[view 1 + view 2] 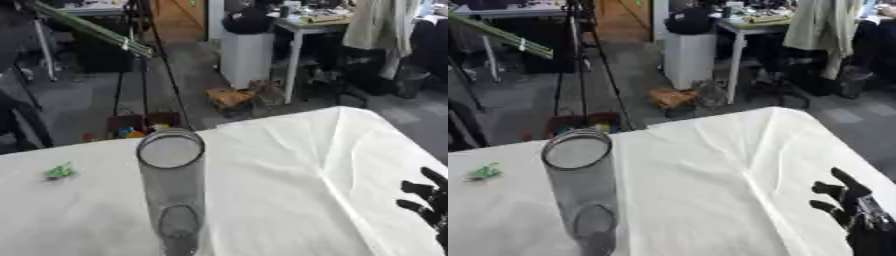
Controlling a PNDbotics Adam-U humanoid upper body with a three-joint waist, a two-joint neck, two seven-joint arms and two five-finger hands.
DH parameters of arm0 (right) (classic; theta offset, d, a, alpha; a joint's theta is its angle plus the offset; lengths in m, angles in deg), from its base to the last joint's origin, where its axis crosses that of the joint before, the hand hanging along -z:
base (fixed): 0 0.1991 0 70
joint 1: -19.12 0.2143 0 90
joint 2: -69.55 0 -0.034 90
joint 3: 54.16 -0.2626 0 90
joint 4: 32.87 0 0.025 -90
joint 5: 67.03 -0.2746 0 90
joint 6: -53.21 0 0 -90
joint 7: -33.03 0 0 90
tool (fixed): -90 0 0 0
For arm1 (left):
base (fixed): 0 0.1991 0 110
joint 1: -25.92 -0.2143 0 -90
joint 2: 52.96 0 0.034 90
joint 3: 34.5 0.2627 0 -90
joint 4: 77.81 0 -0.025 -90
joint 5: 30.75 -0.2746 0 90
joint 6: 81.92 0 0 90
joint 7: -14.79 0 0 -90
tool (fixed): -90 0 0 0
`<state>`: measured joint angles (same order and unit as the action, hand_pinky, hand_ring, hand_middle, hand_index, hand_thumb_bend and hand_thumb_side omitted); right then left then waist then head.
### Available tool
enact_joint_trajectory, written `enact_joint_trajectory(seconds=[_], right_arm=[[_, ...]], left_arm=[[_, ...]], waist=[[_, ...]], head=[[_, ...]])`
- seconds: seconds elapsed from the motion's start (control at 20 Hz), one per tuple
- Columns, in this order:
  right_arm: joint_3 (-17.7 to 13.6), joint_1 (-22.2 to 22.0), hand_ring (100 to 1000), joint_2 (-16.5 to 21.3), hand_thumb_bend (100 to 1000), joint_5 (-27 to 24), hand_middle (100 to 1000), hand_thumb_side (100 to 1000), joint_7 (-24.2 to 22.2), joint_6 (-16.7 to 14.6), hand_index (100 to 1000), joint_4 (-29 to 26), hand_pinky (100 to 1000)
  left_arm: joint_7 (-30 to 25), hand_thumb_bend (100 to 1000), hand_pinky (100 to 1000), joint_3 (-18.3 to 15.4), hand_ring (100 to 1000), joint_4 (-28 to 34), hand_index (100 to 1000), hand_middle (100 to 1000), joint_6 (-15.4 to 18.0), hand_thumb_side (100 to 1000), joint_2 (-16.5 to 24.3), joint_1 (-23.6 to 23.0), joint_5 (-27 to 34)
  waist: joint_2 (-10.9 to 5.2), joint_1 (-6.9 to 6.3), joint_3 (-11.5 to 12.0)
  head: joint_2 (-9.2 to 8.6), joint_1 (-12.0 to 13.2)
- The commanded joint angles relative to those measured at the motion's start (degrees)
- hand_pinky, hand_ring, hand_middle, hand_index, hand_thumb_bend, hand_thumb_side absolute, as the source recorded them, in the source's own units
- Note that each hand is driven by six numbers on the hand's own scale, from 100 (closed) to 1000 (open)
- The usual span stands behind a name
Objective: Arrange flowers into the vase.
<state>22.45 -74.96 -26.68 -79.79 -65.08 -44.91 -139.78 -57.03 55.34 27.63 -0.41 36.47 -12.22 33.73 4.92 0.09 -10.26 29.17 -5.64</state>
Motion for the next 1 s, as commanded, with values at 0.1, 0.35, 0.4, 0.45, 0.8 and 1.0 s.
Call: enact_joint_trajectory(seconds=[0.1, 0.35, 0.4, 0.45, 0.8, 1.0], right_arm=[[-0.2, 0.1, 910, 0.7, 100, -0.2, 667, 1000, -0.1, -0.1, 958, -0.6, 771], [-0.2, 0.0, 910, 0.6, 100, -0.2, 667, 1000, -0.2, -0.1, 958, -0.7, 771], [-0.2, 0.0, 910, 0.6, 100, -0.2, 667, 1000, -0.2, -0.1, 958, -0.7, 771], [-0.2, 0.0, 910, 0.6, 100, -0.2, 667, 1000, -0.2, -0.1, 958, -0.7, 771], [-0.2, 0.1, 909, 0.7, 100, -0.2, 666, 1000, -0.2, 0.0, 958, -0.7, 771], [-0.2, 0.0, 909, 0.7, 100, -0.3, 665, 1000, -0.2, 0.0, 958, -0.7, 771]], left_arm=[[0.6, 986, 100, -0.6, 100, 0.5, 140, 100, -0.3, 781, 2.5, 0.7, 1.3], [0.3, 1000, 100, 0.1, 100, -0.8, 140, 100, -1.1, 770, 3.5, 0.6, -0.6], [0.1, 1000, 100, 0.3, 100, -1.1, 140, 100, -1.3, 766, 3.7, 0.6, -1.0], [0.0, 1000, 100, 0.5, 100, -1.4, 140, 100, -1.5, 765, 3.9, 0.7, -1.4], [-2.5, 1000, 100, 3.0, 100, -2.6, 140, 100, -3.6, 757, 5.2, 0.8, -1.7], [-3.3, 1000, 100, 3.7, 100, -2.4, 140, 100, -4.3, 757, 5.2, 0.8, -1.0]], waist=[[-0.71, 0.10, 0.0], [-0.71, 0.04, 0.1], [-0.72, 0.03, 0.0], [-0.72, 0.02, 0.0], [-0.78, -0.11, -0.1], [-0.87, -0.16, -0.2]], head=[[0.37, -0.1], [0.35, -0.2], [0.35, -0.2], [0.35, -0.2], [0.27, -0.2], [0.34, -0.3]])
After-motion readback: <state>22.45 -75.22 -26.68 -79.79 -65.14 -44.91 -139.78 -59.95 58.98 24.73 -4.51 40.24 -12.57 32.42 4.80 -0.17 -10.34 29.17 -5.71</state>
